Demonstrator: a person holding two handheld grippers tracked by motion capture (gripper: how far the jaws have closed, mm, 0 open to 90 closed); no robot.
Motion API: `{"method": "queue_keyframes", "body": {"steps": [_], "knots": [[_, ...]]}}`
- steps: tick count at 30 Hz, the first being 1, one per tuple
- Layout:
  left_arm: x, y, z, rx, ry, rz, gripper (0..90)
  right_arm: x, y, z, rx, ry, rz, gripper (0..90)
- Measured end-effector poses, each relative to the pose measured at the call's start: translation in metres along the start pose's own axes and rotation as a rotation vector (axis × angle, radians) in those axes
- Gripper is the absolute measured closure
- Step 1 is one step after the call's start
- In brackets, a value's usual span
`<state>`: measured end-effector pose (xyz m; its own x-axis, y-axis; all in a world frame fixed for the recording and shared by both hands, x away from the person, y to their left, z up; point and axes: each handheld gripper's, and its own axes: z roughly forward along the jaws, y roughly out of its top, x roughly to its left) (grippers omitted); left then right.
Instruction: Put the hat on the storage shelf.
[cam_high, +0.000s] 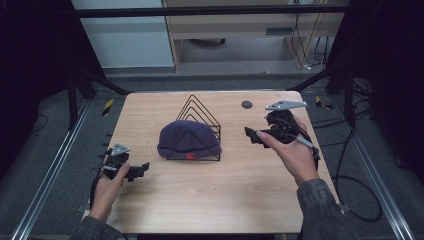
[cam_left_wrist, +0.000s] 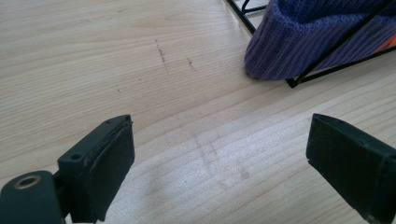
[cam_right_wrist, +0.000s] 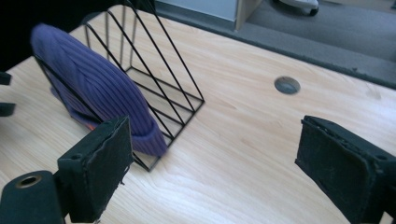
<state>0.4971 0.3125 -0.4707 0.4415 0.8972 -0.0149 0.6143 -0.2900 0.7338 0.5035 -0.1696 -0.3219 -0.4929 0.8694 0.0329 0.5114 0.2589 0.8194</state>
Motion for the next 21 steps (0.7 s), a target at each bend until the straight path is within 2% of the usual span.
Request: {"method": "queue_keyframes", "body": {"steps": [5,10,16,21], "knots": [[-0.001,-0.001,0.001,0.011,-0.005,0.0,7.0,-0.013,-0.021,0.002,0.014,-0.018,0.024,10.7],[0.0,-0.001,0.003,0.021,-0.014,-0.002,6.8,-0.026,-0.049,0.01,0.045,-0.026,0.068,10.6],[-0.002,-0.003,0.005,0.044,-0.025,0.01,6.4,-0.032,-0.083,0.024,0.099,-0.022,0.102,11.2],[-0.001,-0.005,0.01,0.09,-0.024,0.021,6.2,-0.034,-0.113,0.036,0.14,-0.01,0.139,11.5]]}}
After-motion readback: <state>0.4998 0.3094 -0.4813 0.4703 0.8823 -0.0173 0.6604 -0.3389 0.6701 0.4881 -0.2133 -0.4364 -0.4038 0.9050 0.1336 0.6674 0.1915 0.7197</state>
